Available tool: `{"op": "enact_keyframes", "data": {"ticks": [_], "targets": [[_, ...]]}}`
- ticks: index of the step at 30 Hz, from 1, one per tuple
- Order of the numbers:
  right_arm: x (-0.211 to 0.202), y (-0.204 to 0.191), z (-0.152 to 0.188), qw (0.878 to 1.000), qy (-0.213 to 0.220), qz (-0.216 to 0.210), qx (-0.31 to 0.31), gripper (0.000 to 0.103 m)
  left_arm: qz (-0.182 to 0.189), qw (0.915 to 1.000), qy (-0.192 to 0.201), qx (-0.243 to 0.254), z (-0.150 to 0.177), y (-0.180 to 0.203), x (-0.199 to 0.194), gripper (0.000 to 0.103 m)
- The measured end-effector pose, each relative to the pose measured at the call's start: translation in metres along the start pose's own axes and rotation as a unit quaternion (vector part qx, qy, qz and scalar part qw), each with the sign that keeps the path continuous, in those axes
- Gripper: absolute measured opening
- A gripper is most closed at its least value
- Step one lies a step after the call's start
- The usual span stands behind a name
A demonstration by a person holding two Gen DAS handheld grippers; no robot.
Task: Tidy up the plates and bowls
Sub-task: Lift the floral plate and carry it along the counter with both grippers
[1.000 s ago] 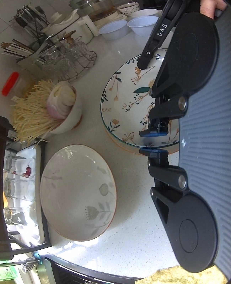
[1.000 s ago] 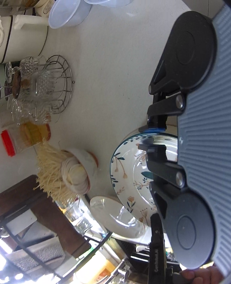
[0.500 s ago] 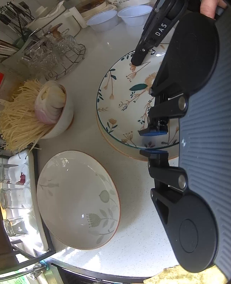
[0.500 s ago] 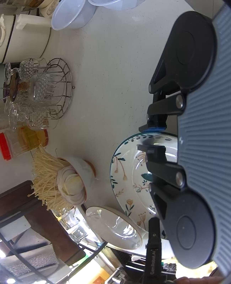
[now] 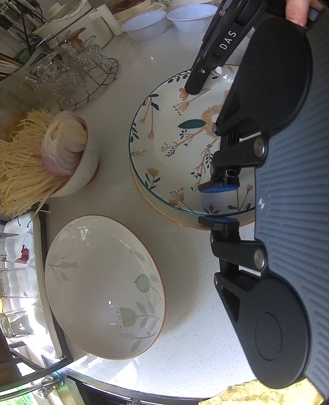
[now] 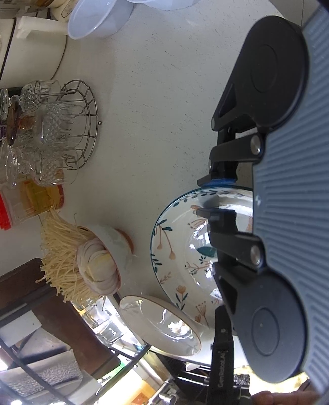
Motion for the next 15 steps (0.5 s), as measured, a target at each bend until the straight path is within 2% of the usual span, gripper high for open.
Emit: {"op": "enact_keyframes", "data": {"ticks": [11, 13, 15], "targets": [[0.0, 0.005, -0.005, 1.0, -0.002, -0.011, 0.013, 0.021, 0.018, 0.9993, -0.031, -0.008, 0.002, 0.006, -0.005, 0.051], [0.0, 0.005, -0.004, 1.0, -0.001, -0.011, 0.011, 0.021, 0.023, 0.9992, -0.033, -0.01, 0.002, 0.008, -0.007, 0.061], [0.002, 0.005, -0.003, 1.0, -0.004, -0.009, 0.009, 0.021, 0.022, 0.9991, -0.035, -0.009, 0.002, 0.01, -0.01, 0.063]]}}
Point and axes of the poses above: each gripper's, at about its wrist camera, not at the fingertips, and x roughly the way its jaws point, y to its right, z to its underside, the point moved 6 cm from there along x, roughly the way its jaws point, and after that the axes turned 1 degree about -x, right-handed, at the moved point
